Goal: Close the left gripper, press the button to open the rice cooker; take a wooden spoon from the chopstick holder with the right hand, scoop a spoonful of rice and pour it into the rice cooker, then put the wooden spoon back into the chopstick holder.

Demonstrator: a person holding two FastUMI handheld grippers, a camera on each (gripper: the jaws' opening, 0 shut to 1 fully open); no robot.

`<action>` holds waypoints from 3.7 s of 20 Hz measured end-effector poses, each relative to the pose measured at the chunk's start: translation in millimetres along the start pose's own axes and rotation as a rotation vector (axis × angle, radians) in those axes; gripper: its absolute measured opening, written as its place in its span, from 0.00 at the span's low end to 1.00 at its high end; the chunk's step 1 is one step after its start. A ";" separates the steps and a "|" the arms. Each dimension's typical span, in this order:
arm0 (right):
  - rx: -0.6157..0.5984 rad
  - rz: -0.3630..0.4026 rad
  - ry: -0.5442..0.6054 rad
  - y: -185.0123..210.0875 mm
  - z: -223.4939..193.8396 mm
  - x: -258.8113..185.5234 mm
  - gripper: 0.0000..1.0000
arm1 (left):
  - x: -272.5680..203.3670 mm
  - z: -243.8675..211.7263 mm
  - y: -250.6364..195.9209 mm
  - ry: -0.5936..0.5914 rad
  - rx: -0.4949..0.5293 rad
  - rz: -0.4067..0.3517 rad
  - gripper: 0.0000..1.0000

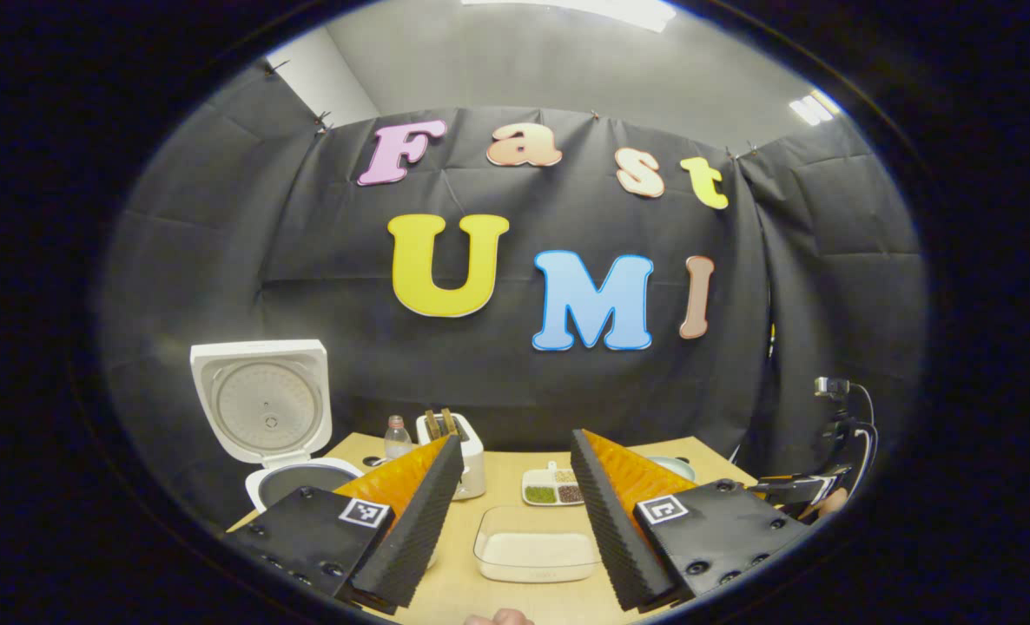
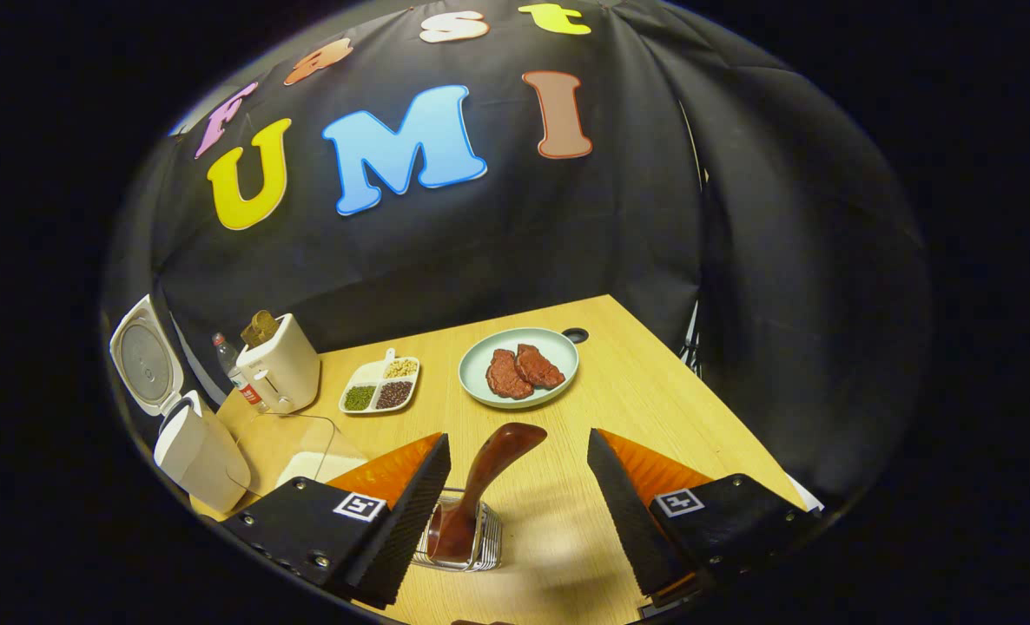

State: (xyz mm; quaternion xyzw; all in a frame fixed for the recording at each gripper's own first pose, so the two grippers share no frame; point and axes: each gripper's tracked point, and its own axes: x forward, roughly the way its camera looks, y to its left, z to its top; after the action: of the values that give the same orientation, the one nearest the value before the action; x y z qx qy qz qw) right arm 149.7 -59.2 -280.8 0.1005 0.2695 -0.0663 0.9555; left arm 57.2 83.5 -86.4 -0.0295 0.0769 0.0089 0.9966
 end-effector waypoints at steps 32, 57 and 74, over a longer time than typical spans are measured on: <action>-0.083 0.451 -0.126 242.5 59.2 -15.7 0.13 | -1.6 -3.9 98.0 0.029 0.058 0.114 0.89; 0.444 0.579 0.165 303.2 -19.4 37.1 0.14 | -21.1 -39.3 186.0 0.110 0.013 0.231 0.90; 0.862 0.809 0.066 301.7 102.8 -70.7 0.13 | -23.7 -26.6 190.8 0.027 0.032 0.114 0.89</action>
State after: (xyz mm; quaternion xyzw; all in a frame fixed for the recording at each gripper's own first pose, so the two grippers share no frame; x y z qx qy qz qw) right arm 196.1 215.4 -110.5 0.5763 0.1880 0.2031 0.7690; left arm 25.4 272.0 -120.0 -0.0091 0.0919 0.0641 0.9937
